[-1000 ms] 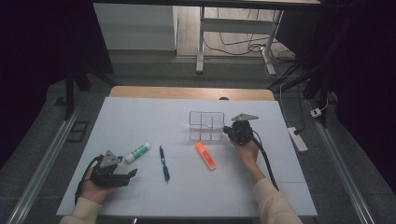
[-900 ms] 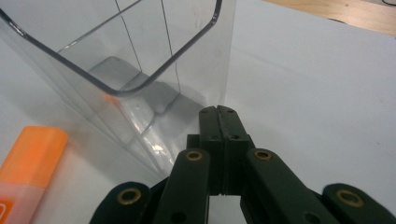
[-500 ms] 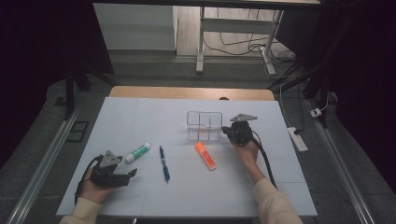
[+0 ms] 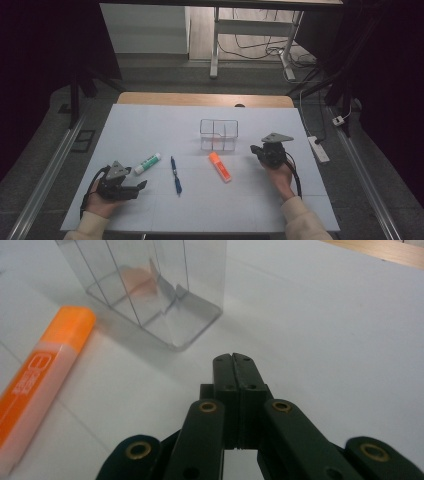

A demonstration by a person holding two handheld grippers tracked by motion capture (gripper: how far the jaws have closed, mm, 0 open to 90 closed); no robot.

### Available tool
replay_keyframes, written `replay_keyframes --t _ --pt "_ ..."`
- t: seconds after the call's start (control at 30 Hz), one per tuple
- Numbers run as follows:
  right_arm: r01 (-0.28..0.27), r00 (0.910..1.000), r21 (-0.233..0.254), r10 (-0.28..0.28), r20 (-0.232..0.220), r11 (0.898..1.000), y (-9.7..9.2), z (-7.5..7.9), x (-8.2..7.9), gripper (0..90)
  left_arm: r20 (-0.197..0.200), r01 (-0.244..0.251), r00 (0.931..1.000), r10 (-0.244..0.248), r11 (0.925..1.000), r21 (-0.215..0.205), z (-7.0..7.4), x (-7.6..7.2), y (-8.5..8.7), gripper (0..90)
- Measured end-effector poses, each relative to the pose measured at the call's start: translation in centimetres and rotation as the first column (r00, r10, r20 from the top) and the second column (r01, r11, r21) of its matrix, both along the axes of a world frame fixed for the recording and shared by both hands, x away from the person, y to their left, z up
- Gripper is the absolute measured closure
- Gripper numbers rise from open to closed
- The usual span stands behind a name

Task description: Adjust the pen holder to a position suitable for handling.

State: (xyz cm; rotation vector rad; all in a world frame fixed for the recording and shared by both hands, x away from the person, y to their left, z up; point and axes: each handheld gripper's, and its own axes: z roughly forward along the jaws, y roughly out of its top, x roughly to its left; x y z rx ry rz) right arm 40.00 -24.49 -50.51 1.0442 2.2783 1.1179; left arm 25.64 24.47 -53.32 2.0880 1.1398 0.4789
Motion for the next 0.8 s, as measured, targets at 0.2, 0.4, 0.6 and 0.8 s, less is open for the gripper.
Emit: replay_keyframes --t 0.2,0.4,0.6,0.8 --pt "-0.033 0.9993 0.008 0.033 0.016 0.999 -1.1 0.0 -1.5 89.2 0.001 0.003 1.0 -0.003 1.0 -0.002 0.0 0.0 0.0 22.4" --pt "-0.062 0.9978 0.037 0.061 0.025 0.997 -2.4 0.2 -3.6 74.5 0.002 0.003 1.0 -0.003 1.0 0.001 0.0 0.0 0.0 22.5" --pt "-0.082 0.9964 0.071 0.08 0.029 0.994 -3.6 0.3 -5.2 56.7 0.003 0.0 1.0 0.0 1.0 -0.002 0.0 0.1 0.0 22.5" --pt "-0.121 0.9917 0.067 0.117 0.053 0.99 -3.6 0.3 -6.4 45.3 0.005 0.003 1.0 -0.003 1.0 -0.002 0.1 0.1 0.0 22.5"
